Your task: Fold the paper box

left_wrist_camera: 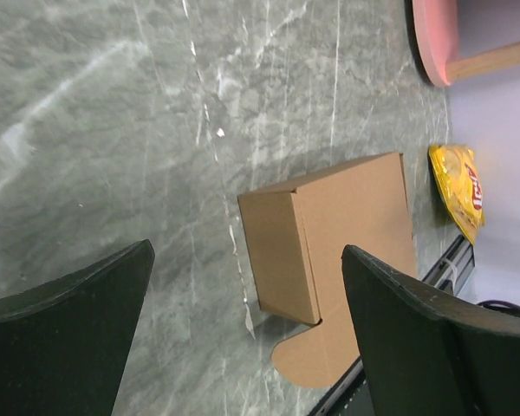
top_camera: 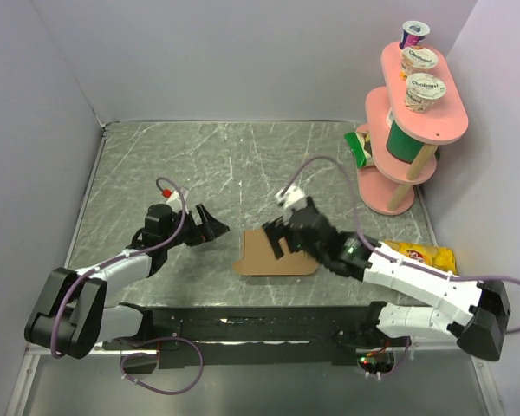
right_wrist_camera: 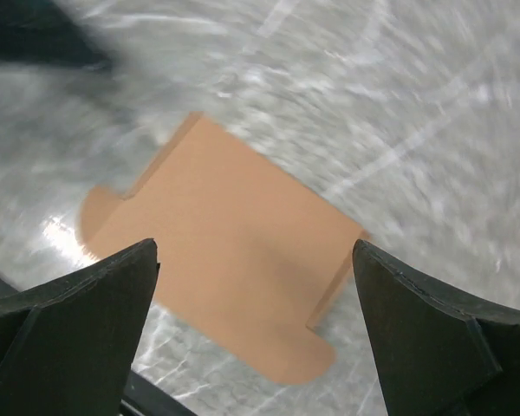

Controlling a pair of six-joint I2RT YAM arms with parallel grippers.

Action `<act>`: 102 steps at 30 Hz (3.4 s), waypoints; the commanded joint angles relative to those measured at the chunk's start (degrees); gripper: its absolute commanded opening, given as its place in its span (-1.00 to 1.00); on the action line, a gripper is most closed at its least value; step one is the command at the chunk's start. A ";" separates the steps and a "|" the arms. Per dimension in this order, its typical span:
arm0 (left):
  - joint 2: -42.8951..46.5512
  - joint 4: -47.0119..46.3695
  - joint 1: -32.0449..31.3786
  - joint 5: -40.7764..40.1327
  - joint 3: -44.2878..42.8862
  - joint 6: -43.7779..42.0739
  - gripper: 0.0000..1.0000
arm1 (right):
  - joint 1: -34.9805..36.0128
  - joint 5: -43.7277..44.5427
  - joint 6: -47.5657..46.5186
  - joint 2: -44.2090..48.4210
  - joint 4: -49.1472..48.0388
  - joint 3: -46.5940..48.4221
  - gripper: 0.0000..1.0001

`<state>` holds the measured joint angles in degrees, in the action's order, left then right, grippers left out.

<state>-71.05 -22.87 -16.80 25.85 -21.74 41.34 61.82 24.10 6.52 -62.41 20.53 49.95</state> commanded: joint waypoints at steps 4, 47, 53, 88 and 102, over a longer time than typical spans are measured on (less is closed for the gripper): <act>-0.05 -0.77 -2.62 0.08 -0.50 1.11 0.92 | -23.74 -25.48 10.26 2.73 3.82 -4.93 1.00; 3.72 -9.90 -3.24 7.11 6.44 11.46 0.92 | -50.74 -68.92 19.31 -18.36 -26.51 -21.83 -0.32; 2.58 -14.21 -3.24 8.87 8.20 12.97 0.92 | -53.64 -73.49 20.72 -20.99 -28.44 -22.36 -0.45; -28.09 -50.24 -13.44 4.56 3.11 27.12 0.72 | -56.02 -67.87 21.25 -21.96 -25.81 -22.44 -0.85; -29.16 -50.44 -12.65 5.71 0.29 37.05 0.03 | -49.81 -55.59 12.65 -1.24 -13.95 -16.65 0.94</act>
<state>-104.73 -72.55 -30.17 31.51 -20.60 74.50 8.08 -39.13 25.34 -73.21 2.42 29.17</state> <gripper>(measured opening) 0.590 0.869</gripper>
